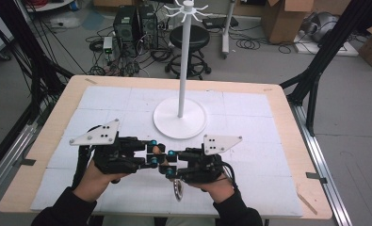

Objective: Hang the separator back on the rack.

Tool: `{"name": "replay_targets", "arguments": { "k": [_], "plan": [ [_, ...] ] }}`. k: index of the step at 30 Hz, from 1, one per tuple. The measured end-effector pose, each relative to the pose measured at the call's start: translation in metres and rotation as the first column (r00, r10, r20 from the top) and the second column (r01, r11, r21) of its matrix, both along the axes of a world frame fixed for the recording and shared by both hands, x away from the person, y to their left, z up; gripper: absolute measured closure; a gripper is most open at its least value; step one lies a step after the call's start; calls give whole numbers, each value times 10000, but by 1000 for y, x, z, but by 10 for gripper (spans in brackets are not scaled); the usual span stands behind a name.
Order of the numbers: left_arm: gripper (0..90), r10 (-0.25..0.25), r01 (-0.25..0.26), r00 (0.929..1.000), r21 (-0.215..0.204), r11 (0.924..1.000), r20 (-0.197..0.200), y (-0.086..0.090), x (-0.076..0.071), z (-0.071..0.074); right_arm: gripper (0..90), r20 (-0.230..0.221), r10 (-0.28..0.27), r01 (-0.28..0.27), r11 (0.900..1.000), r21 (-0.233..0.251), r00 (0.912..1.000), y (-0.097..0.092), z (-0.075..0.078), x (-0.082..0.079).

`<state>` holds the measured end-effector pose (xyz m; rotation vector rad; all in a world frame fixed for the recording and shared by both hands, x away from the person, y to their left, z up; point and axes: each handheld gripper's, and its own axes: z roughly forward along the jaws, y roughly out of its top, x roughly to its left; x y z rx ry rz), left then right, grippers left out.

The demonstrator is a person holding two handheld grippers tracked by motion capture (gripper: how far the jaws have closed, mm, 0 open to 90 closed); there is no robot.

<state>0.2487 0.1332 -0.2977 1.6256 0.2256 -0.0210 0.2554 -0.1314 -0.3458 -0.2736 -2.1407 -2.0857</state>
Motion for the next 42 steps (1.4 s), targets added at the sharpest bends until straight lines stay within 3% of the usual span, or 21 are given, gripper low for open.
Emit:
{"name": "replay_targets", "arguments": {
  "k": [4, 9, 11, 12, 14, 15, 16, 17, 18, 19, 21, 26, 31, 33, 34, 39, 42],
  "plan": [
    [707, 144, -151, 9997, 371, 9992, 190, -3, -1, 6, 579, -180, -131, 129, 9999, -111, 9998, -1, -1, 1],
    [708, 466, -474, 9987, 387, 9981, 211, 1, 0, 13, 505, -397, -178, 167, 9995, -284, 9991, -2, -1, 0],
    [708, 705, -715, 9972, 404, 9966, 239, 4, 0, 16, 408, -440, -256, 238, 9988, -429, 9987, -2, 0, -2],
    [708, 863, -873, 9959, 410, 9953, 268, 5, 0, 18, 408, -440, -256, 238, 9988, -429, 9987, -2, 0, -2],
    [708, 1162, -1175, 9927, 421, 9922, 316, 9, -1, 21, 339, -315, -553, 532, 9965, -639, 9980, -1, 1, -3],
    [708, 1254, -1267, 9916, 407, 9911, 324, 9, -1, 22, 254, -41, -1029, 1021, 9905, -916, 9947, -1, 1, -6],
    [708, 1435, -1447, 9891, 383, 9887, 323, 11, -2, 24, 254, -41, -1029, 1021, 9905, -916, 9947, -1, 1, -6],
    [708, 1587, -1599, 9868, 372, 9864, 337, 12, -2, 25, 168, 422, -1689, 1728, 9779, -1175, 9847, 0, 1, -11],
    [708, 1727, -1738, 9844, 321, 9843, 328, 12, -2, 27, 168, 422, -1689, 1728, 9779, -1175, 9847, 0, 1, -11],
    [708, 1887, -1897, 9815, 327, 9813, 312, 13, -3, 28, 145, 538, -2016, 2070, 9701, -1266, 9780, 0, 1, -12],
    [709, 2175, -2186, 9755, 373, 9751, 332, 12, -3, 30, 146, 603, -2552, 2612, 9557, -1354, 9650, 1, 1, -16],
    [708, 2656, -2665, 9638, 454, 9628, 242, 10, -4, 30, 157, 777, -2326, 2417, 9599, -1422, 9695, 6, -1, -18],
    [707, 3194, -3203, 9472, 382, 9466, 267, 6, -8, 30, 243, 1100, -2535, 2691, 9491, -1640, 9611, 16, -3, -21],
    [708, 3307, -3318, 9432, 390, 9425, 326, 4, -9, 30, 320, 1138, -2842, 2998, 9406, -1593, 9520, 20, -3, -22],
    [708, 3368, -3380, 9410, 406, 9403, 330, 2, -10, 30, 320, 1138, -2842, 2998, 9406, -1593, 9520, 20, -3, -22],
    [708, 3482, -3493, 9367, 316, 9365, 355, -5, -15, 29, 440, 1812, -3343, 3625, 9192, -1540, 9249, 20, -2, -26],
    [708, 3621, -3635, 9312, 334, 9310, 427, -9, -17, 28, 492, 1971, -3417, 3731, 9151, -1528, 9189, 20, -1, -28]
  ]
}}
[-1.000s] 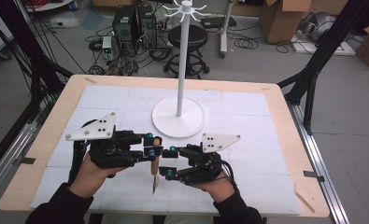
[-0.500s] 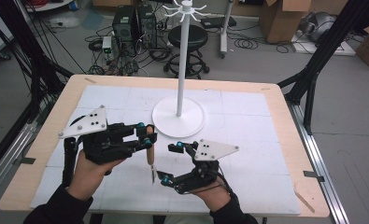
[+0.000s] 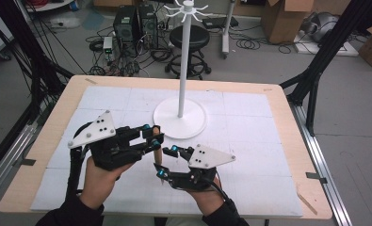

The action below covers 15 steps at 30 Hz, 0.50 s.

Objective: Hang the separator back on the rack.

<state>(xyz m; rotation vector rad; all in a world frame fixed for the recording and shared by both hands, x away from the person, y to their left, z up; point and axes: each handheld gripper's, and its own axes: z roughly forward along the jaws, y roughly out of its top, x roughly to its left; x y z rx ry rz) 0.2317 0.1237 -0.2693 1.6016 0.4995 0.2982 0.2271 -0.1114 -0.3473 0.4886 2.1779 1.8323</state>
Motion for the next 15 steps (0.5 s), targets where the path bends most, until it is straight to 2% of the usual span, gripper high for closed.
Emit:
{"name": "replay_targets", "arguments": {
  "k": [4, 7, 8, 11, 15],
  "plan": [
    [707, -50, 52, 9999, -111, 9999, 133, -5, -2, -2, 528, 332, -127, 137, 9995, -297, 9994, 2, -1, -2],
    [707, -29, 33, 9998, -236, 9997, 191, -7, -3, -2, 600, 431, -224, 238, 9992, -320, 9988, 1, -1, -2],
    [707, -22, 27, 9998, -259, 9997, 202, -8, -4, -2, 600, 431, -224, 238, 9992, -320, 9988, 1, -1, -2],
    [707, 20, -11, 9996, -334, 9994, 266, -8, -5, -1, 677, 285, -387, 392, 9991, -189, 9988, -1, 0, -3],
    [707, 114, -104, 9996, -395, 9992, 258, -5, -5, -1, 695, 110, -589, 589, 9983, -35, 9982, -5, 0, -2]
  ]
}}
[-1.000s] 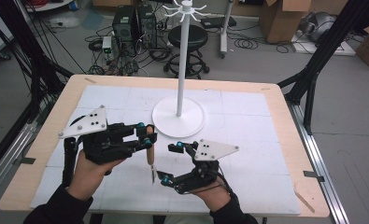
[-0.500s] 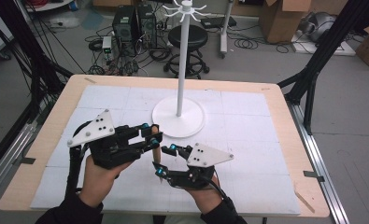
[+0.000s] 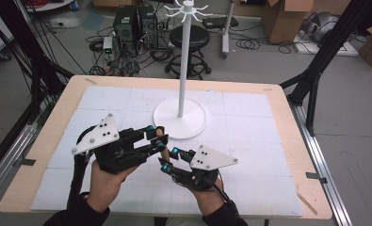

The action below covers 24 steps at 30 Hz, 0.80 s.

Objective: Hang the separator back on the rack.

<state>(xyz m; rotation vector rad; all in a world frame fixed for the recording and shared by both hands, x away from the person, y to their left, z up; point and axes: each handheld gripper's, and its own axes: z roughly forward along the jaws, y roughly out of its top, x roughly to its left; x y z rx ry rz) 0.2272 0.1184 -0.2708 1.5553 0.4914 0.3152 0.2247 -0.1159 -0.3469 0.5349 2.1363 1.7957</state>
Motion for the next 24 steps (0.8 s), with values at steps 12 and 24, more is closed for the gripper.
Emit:
{"name": "replay_targets", "arguments": {
  "k": [12, 24],
  "plan": [
    [410, -1049, 1009, 9940, -1102, 9888, -306, 16, 11, -7, 702, -706, 601, -590, 9981, 168, 9957, -4, 2, 3],
    [310, -3080, 3055, 9513, -996, 9469, -101, 30, 10, -10, 701, -1143, 2614, -2493, 9621, 1103, 9584, -10, 4, 8]
  ]
}}
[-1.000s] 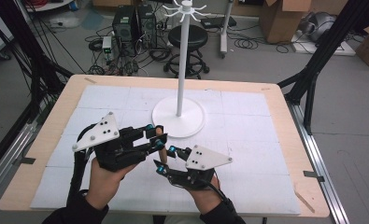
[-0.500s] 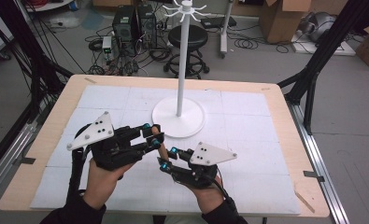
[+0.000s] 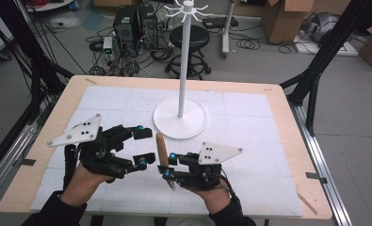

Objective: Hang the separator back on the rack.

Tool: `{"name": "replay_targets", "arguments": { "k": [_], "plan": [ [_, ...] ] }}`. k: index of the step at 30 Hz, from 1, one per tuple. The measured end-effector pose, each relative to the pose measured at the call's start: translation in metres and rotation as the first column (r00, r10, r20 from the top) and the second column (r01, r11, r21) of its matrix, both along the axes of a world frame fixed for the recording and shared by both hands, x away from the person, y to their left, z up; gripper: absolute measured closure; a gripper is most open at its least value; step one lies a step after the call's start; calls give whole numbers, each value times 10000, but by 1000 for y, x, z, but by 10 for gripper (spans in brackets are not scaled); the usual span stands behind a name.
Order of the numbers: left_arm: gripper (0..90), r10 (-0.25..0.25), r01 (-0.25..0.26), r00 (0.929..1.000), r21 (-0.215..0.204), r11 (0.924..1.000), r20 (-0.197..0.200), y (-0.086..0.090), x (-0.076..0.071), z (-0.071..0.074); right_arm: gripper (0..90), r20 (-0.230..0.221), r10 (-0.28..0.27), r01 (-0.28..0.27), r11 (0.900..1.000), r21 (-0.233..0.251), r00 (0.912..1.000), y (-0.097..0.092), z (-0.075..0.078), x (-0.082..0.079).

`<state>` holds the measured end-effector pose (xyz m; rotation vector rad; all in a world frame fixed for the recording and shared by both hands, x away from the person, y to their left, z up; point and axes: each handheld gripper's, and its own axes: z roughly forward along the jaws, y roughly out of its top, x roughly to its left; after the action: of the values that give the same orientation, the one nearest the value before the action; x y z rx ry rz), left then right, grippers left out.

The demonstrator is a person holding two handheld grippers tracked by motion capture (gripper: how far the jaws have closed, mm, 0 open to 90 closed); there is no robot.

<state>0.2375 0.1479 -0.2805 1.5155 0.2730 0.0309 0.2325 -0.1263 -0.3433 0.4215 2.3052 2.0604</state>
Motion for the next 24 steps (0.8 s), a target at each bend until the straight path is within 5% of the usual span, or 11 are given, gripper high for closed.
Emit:
{"name": "replay_targets", "arguments": {
  "k": [3, 7, 12, 24],
  "plan": [
    [336, -494, 494, 9985, 2, 9988, -222, -3, 1, -3, 701, -152, 1185, -1176, 9918, 505, 9928, 1, -1, 2],
    [354, -982, 986, 9939, 48, 9951, -498, -7, 1, -7, 701, -239, 1795, -1778, 9822, 610, 9835, 1, -1, 2],
    [437, -1621, 1620, 9853, -63, 9868, -533, -10, 1, -9, 701, -430, 2446, -2409, 9675, 769, 9687, 4, -3, 4],
    [684, -2174, 2187, 9740, 132, 9757, -633, -14, 0, -10, 700, -719, 3356, -3303, 9408, 758, 9393, 10, -7, 6]
  ]
}}
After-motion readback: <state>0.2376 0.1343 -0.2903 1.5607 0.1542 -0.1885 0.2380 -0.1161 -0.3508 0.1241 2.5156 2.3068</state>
